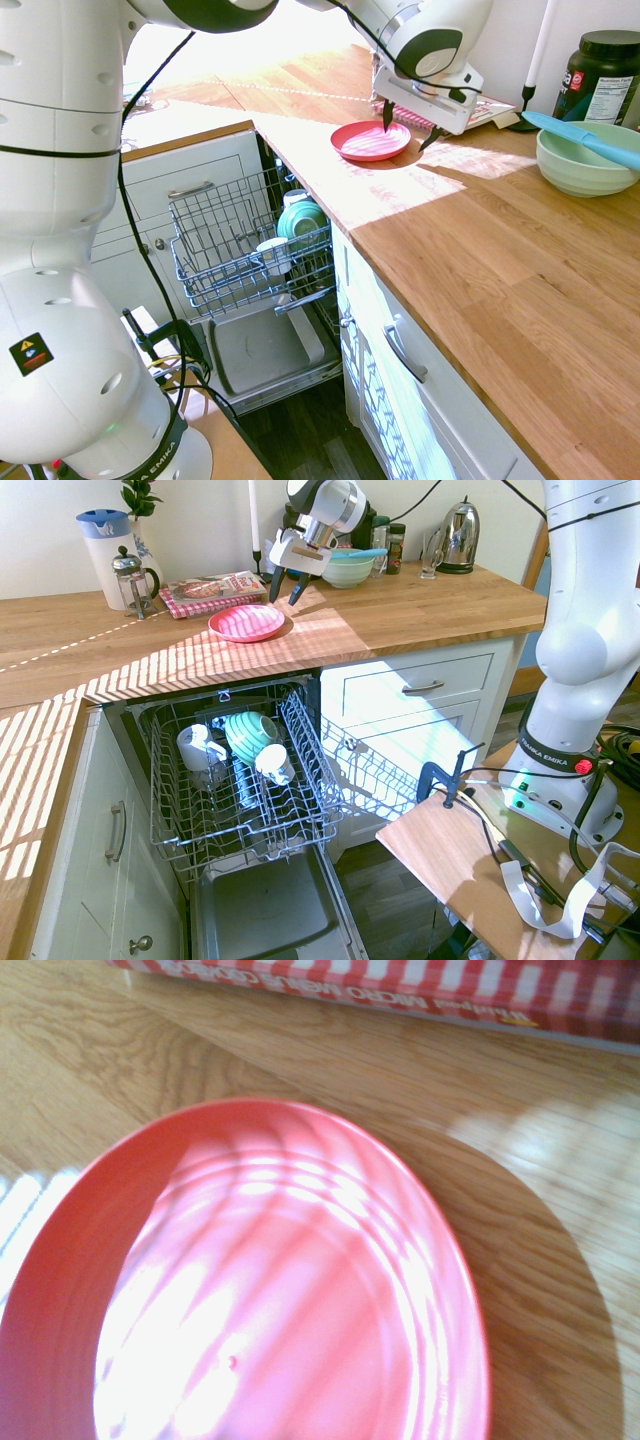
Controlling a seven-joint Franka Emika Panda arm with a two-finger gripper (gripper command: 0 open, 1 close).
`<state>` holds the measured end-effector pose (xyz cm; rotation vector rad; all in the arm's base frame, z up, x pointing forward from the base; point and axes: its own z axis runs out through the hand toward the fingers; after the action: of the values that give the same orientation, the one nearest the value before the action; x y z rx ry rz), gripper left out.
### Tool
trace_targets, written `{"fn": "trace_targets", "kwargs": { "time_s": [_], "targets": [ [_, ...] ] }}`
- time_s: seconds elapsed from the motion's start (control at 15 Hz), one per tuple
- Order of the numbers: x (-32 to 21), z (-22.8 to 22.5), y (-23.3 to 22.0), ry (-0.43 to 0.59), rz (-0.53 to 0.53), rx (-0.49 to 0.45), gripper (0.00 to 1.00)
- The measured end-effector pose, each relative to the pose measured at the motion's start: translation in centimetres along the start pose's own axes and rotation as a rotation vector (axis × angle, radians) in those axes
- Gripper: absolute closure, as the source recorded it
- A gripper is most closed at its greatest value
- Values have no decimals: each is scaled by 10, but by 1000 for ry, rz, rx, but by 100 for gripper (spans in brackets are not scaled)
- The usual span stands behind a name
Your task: Put the plate in the dishwasher
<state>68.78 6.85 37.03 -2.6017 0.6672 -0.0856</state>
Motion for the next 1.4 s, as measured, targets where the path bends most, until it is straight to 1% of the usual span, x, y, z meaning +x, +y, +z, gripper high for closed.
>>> {"fn": "trace_targets", "kwargs": {
  "time_s": [0.2, 0.4, 0.93, 1.4],
  "targets": [
    [-1, 12, -20, -47, -34, -25, 100],
    [2, 26, -32, -68, -46, -46, 100],
    [4, 53, -28, -105, -39, -66, 100],
    [8, 60, -25, -113, -34, -69, 100]
  ]
}}
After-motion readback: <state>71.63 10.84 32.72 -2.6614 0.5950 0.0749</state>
